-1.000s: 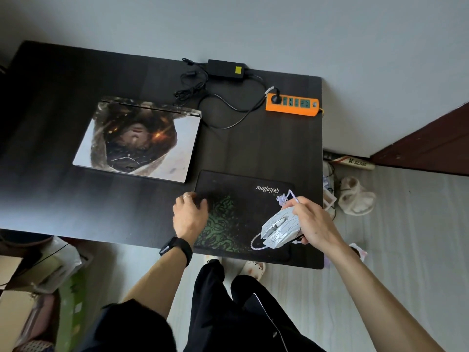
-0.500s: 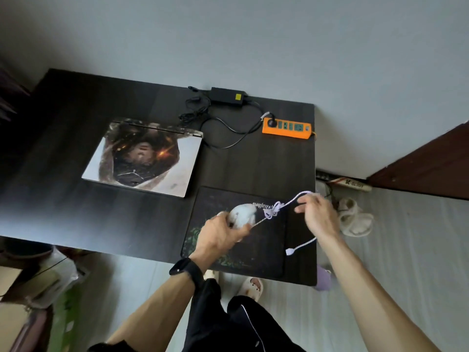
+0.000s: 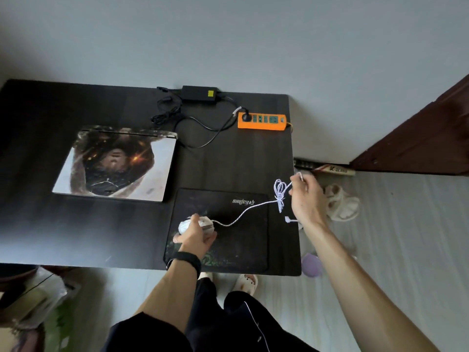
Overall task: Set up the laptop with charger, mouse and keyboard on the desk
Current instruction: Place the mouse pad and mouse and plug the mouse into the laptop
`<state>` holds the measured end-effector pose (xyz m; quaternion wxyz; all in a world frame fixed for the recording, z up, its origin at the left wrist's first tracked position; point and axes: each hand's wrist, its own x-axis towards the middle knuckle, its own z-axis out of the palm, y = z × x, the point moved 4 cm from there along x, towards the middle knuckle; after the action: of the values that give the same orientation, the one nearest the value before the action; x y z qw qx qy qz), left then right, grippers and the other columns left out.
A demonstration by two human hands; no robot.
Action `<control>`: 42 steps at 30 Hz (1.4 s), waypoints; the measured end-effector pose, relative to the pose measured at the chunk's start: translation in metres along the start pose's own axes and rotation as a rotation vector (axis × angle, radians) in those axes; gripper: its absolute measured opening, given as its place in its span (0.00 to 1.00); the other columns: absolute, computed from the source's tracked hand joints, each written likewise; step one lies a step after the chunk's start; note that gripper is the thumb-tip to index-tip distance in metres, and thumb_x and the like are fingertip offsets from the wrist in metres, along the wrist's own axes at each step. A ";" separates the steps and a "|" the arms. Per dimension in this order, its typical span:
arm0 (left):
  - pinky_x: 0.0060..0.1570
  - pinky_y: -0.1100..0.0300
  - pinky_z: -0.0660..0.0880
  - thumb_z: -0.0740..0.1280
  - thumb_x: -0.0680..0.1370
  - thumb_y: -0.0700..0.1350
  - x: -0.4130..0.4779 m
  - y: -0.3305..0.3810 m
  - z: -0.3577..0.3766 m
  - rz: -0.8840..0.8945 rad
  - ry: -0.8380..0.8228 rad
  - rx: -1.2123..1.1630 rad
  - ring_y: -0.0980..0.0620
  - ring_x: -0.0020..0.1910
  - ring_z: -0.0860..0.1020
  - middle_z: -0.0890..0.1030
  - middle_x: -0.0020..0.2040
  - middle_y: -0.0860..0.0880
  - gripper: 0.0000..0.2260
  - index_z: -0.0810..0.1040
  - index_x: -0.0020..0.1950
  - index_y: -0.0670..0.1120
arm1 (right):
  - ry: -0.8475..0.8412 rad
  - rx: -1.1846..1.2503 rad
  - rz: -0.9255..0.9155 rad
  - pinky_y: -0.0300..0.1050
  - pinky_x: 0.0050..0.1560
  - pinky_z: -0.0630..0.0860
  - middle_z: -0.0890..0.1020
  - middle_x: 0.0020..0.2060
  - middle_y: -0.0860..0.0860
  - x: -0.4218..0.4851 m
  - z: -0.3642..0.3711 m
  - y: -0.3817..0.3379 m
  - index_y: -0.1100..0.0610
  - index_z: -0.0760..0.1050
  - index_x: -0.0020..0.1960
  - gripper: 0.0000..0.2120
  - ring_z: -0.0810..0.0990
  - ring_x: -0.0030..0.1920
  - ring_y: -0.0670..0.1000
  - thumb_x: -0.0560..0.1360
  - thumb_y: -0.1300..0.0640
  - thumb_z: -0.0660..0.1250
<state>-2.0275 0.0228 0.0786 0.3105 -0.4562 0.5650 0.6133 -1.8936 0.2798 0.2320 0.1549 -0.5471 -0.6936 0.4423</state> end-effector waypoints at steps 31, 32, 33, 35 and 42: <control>0.55 0.47 0.74 0.68 0.71 0.68 -0.034 -0.017 0.020 0.697 -0.015 1.623 0.40 0.64 0.75 0.70 0.67 0.45 0.42 0.61 0.73 0.42 | -0.316 0.236 0.093 0.45 0.45 0.83 0.76 0.63 0.50 0.028 0.075 -0.049 0.56 0.67 0.75 0.23 0.85 0.38 0.49 0.82 0.68 0.55; 0.55 0.47 0.74 0.68 0.71 0.69 -0.033 -0.018 0.019 0.700 -0.026 1.629 0.41 0.64 0.75 0.70 0.66 0.46 0.41 0.62 0.73 0.43 | -0.320 0.271 0.115 0.45 0.45 0.83 0.75 0.64 0.51 0.027 0.075 -0.049 0.56 0.67 0.75 0.24 0.86 0.39 0.50 0.81 0.69 0.55; 0.56 0.47 0.74 0.68 0.70 0.69 -0.031 -0.018 0.018 0.701 -0.041 1.623 0.41 0.64 0.75 0.71 0.66 0.46 0.41 0.63 0.71 0.43 | -0.315 0.306 0.136 0.45 0.46 0.83 0.75 0.64 0.52 0.026 0.075 -0.049 0.57 0.66 0.76 0.24 0.86 0.39 0.50 0.81 0.70 0.55; 0.57 0.47 0.73 0.67 0.71 0.69 -0.027 -0.018 0.013 0.694 -0.073 1.582 0.41 0.64 0.74 0.71 0.65 0.46 0.38 0.66 0.69 0.44 | -0.298 0.335 0.154 0.46 0.47 0.84 0.75 0.65 0.53 0.027 0.073 -0.050 0.57 0.66 0.76 0.25 0.87 0.39 0.50 0.80 0.71 0.55; 0.68 0.54 0.67 0.70 0.73 0.61 -0.064 0.006 0.039 0.918 -0.303 1.266 0.50 0.71 0.63 0.65 0.71 0.51 0.36 0.60 0.77 0.55 | -0.333 0.482 0.232 0.50 0.49 0.84 0.76 0.66 0.57 0.012 0.080 -0.061 0.60 0.67 0.75 0.23 0.86 0.42 0.53 0.81 0.72 0.56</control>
<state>-2.0156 0.0686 0.1368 0.3005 0.1734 0.8893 0.2979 -1.9921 0.2543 0.2318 0.1131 -0.4903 -0.5173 0.6923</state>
